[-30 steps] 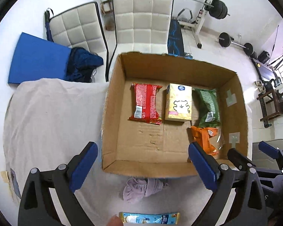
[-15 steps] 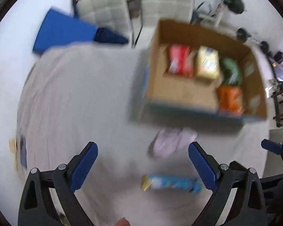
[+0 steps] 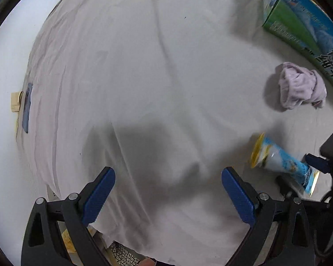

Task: Organize soft objects
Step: 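Grasp the blue tube pack with right tool while left tool grasps the lilac sock, then carry the sock with left tool while right tool carries the tube pack into the box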

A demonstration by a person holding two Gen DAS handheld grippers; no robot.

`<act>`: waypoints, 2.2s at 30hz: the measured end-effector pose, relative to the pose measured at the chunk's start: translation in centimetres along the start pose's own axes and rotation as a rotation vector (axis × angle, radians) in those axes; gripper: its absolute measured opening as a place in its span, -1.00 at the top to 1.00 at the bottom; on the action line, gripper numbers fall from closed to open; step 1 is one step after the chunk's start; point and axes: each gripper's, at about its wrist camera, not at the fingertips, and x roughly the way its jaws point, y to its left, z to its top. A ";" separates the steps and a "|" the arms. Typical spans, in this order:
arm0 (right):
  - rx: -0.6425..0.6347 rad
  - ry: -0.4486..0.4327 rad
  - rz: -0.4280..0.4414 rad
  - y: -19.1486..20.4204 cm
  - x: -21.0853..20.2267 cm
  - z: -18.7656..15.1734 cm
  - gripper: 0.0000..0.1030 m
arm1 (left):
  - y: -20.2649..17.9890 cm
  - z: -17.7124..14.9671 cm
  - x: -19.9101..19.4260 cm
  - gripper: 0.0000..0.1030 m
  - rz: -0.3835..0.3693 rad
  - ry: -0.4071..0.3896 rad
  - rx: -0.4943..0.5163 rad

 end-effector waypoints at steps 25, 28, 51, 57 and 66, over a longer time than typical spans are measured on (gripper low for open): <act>0.727 -0.025 0.165 -18.6 -0.1 -12.6 0.66 | -21.3 7.6 -3.3 -0.91 0.088 -0.147 0.700; 0.725 -0.037 0.163 -17.9 -0.9 -11.7 0.66 | -22.7 8.0 -2.4 -0.92 0.082 -0.121 0.752; 0.691 -0.039 0.209 -18.0 -1.6 -10.4 0.66 | -20.8 3.4 -2.9 0.28 -0.177 0.018 0.500; 0.679 -0.067 0.237 -17.4 -3.2 -10.1 0.67 | -17.0 2.4 -3.6 0.28 -0.237 0.012 0.381; 0.671 -0.248 0.310 -17.8 -12.5 -9.8 0.67 | -12.2 2.5 -13.0 0.28 -0.385 -0.128 0.314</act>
